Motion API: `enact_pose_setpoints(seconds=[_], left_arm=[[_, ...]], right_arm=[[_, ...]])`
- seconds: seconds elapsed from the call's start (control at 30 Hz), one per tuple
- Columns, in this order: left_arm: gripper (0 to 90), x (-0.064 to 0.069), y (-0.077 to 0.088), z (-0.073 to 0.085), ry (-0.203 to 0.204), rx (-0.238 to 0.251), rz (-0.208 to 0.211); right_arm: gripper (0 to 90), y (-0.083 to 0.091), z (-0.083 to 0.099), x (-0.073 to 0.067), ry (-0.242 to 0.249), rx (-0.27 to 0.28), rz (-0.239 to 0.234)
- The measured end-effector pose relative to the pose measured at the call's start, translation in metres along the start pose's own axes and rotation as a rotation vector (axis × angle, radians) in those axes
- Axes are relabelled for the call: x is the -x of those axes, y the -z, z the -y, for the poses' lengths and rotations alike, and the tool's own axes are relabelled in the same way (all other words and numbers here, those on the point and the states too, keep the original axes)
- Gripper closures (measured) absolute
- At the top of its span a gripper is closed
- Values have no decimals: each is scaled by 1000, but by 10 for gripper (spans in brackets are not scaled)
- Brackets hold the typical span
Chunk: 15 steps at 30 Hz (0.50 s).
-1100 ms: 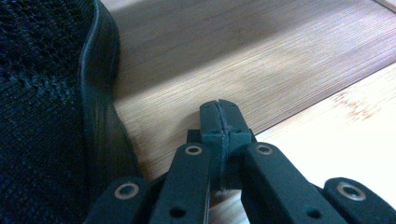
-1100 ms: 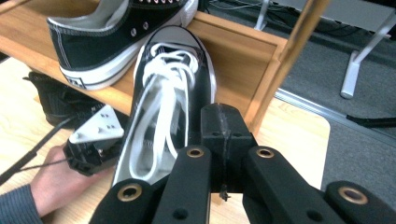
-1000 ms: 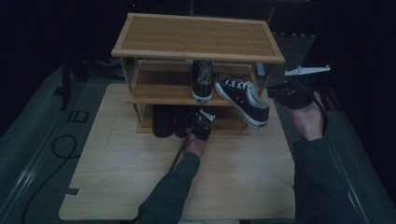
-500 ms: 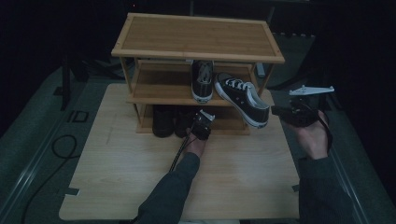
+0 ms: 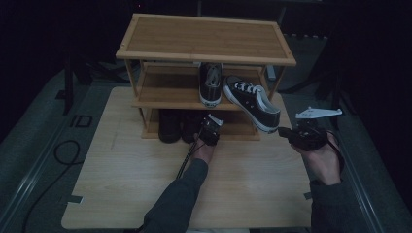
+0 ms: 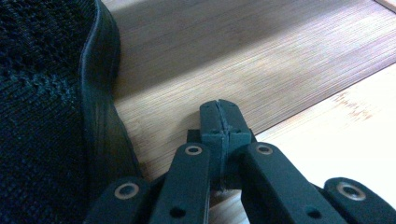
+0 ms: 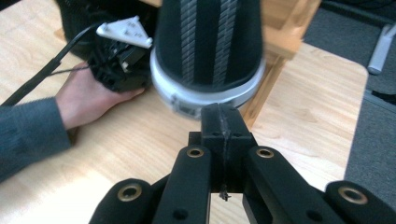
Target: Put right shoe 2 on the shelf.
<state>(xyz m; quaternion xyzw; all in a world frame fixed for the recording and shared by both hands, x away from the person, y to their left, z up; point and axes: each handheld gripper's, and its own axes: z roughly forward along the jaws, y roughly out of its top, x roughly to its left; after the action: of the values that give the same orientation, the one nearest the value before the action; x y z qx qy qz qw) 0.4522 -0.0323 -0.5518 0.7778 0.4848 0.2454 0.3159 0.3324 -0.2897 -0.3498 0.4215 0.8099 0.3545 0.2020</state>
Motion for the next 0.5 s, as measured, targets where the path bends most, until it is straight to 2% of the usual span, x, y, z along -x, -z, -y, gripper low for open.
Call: enact_pose_setpoints(seconds=[0.13, 0.5], left_arm=[[900, 0, 0, 0, 4, 3, -1], [900, 0, 0, 0, 0, 0, -1]], right_arm=[[900, -3, 1, -6, 17, -15, -1], [900, -2, -2, -7, 10, 2, -12]])
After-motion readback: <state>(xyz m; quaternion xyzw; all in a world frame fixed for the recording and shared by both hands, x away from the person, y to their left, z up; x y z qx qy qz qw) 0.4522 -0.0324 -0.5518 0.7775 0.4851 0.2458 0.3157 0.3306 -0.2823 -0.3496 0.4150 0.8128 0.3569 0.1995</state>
